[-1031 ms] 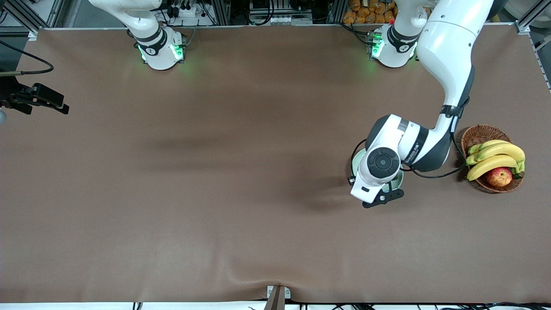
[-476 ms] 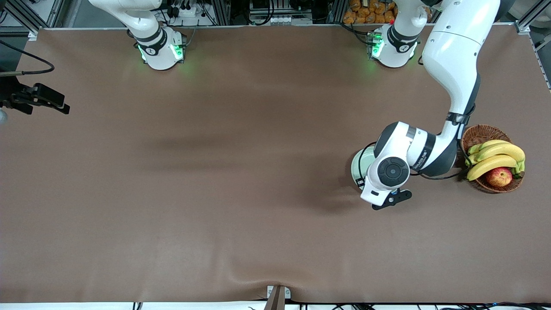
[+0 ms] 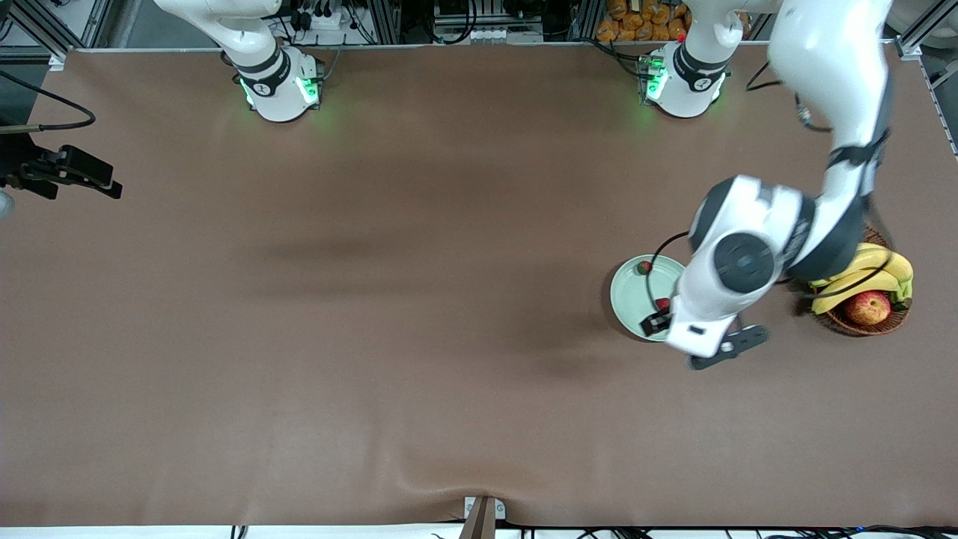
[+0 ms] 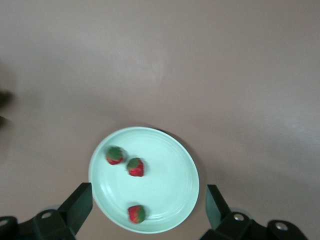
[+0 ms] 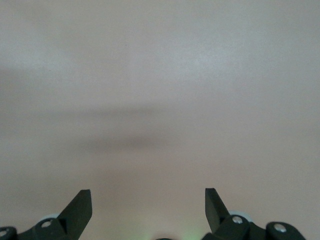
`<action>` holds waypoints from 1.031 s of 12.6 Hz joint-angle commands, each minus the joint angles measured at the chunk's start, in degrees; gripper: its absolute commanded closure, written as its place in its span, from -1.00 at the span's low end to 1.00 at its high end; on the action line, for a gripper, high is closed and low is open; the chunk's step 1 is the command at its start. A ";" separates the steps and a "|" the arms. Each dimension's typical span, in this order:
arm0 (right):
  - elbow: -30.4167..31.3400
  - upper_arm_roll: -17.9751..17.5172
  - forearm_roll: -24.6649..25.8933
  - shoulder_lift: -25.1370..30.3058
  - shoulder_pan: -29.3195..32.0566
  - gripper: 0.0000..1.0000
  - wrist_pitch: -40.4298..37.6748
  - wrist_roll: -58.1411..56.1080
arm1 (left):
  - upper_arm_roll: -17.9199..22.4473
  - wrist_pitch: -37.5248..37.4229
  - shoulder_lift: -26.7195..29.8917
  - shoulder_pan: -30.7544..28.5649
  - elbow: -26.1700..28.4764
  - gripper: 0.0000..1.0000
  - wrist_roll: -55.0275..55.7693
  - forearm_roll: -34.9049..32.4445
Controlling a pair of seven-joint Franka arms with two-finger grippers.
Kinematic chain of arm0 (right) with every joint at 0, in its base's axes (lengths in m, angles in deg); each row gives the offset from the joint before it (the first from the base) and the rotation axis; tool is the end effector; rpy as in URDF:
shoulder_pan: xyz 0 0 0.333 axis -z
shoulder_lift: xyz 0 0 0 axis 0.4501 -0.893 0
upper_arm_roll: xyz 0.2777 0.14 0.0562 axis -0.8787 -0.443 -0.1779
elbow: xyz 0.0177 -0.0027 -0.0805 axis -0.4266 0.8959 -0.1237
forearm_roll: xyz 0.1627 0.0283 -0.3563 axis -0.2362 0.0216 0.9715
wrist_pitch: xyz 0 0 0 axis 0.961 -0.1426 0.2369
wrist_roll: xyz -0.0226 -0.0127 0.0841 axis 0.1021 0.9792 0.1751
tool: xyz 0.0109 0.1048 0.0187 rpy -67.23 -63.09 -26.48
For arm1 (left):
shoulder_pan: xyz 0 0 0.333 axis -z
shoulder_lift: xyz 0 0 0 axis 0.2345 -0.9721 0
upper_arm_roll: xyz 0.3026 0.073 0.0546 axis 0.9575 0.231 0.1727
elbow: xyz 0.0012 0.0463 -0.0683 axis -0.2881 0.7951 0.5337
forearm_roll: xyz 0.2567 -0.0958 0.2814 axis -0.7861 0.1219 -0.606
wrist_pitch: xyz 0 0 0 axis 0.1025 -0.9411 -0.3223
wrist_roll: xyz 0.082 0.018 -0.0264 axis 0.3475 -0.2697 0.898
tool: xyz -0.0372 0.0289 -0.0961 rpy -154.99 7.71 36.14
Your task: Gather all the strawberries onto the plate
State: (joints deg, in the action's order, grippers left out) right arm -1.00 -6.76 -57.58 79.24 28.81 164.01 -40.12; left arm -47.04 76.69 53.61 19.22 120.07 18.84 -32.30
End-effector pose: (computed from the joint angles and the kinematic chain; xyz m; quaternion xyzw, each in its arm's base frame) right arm 0.5453 -0.0197 0.6303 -0.9990 0.0109 0.0381 0.0196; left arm 0.6543 -0.1910 0.4033 -0.9819 -0.1776 -0.0083 0.0656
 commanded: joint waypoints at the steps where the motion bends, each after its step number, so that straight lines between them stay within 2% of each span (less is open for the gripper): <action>1: -0.72 -1.16 0.71 -0.19 1.19 -1.00 -0.66 0.77 | -0.62 -3.23 6.57 -2.75 1.11 -1.00 -8.52 3.85; 2: -0.72 -1.16 0.71 -0.19 1.19 -1.00 -0.58 0.69 | -0.62 -5.33 7.98 -3.54 0.50 -1.00 -11.42 6.04; 6: -0.72 -1.16 0.71 -0.27 1.02 -1.00 -0.49 0.77 | -0.53 -13.33 13.86 -5.91 0.67 -1.00 -22.59 7.29; 9: -0.72 -1.16 0.71 -0.27 0.93 -1.00 -0.40 0.68 | 0.78 -15.02 18.69 -7.42 2.33 -1.00 -30.42 11.95; 10: -0.72 -1.16 0.71 -0.27 0.93 -1.00 -0.40 0.68 | 1.65 -15.54 19.93 -7.42 2.95 -1.00 -30.96 12.48; 13: -0.72 -1.16 0.71 -0.36 0.93 -1.00 -0.31 0.68 | 8.49 -18.27 23.01 -3.21 3.22 -1.00 -32.11 13.62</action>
State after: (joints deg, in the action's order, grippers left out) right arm -1.00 -6.86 -57.58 79.20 28.81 164.03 -40.12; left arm -42.71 59.41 73.39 13.18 121.12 -11.94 -20.61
